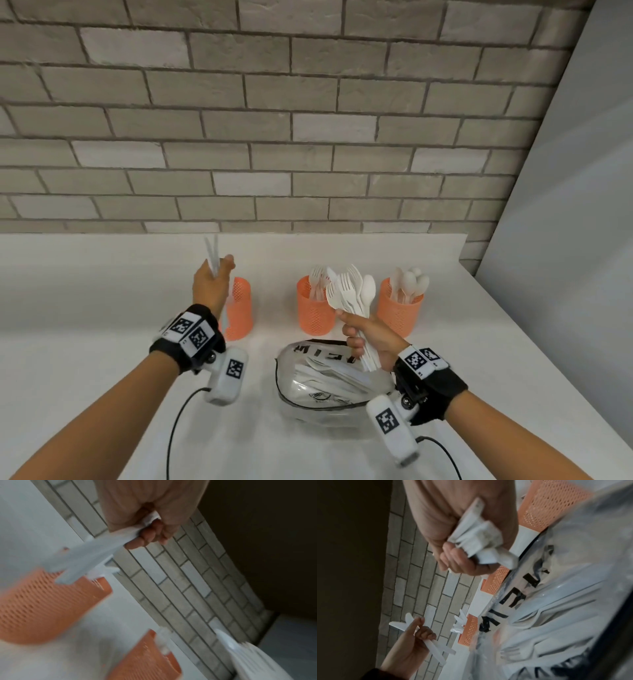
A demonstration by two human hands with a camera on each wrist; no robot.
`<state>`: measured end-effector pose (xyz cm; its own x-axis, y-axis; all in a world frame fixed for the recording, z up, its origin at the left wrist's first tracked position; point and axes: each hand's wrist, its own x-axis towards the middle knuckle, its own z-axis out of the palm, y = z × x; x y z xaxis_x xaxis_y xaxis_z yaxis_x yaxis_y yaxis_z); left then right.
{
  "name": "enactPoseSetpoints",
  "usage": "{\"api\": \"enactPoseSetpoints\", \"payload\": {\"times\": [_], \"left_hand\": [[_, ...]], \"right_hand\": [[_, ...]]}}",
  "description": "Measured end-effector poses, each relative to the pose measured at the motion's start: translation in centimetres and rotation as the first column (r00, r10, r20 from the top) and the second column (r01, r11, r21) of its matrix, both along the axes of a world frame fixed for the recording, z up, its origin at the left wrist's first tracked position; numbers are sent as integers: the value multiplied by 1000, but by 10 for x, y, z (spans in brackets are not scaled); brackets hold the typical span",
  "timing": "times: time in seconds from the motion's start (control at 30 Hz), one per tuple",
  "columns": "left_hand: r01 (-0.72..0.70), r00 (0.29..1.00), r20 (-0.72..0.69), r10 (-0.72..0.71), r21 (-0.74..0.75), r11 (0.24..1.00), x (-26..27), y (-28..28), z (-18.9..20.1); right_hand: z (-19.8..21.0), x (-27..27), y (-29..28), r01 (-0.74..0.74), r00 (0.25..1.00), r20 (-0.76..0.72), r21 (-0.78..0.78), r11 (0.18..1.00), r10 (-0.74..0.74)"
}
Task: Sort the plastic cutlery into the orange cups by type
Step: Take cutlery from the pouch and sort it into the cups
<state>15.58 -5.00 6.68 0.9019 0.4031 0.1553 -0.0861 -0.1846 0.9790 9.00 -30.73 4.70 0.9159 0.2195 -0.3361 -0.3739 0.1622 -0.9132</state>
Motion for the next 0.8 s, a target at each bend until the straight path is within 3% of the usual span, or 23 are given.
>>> {"api": "enactPoseSetpoints", "payload": {"times": [0.13,0.37,0.5,0.6,0.8], "left_hand": [[-82,997,9,83,-77,994,22,28,12],[-56,998,-10,55,-281,958,57,24,14],[7,993,-115,-18,-94,996,64,17,-19],[27,990,-141,-7,141,990,61,16,-39],[-27,997,-57,52,372,928,55,11,-37]], "right_hand": [[-1,5,2,-32,999,-34,23,999,33],[0,5,2,-64,993,-90,98,993,73],[0,3,-1,-43,996,-72,89,995,49],[-1,1,-4,-52,997,-55,78,996,57],[0,-1,-6,-70,997,-29,57,996,71]]}}
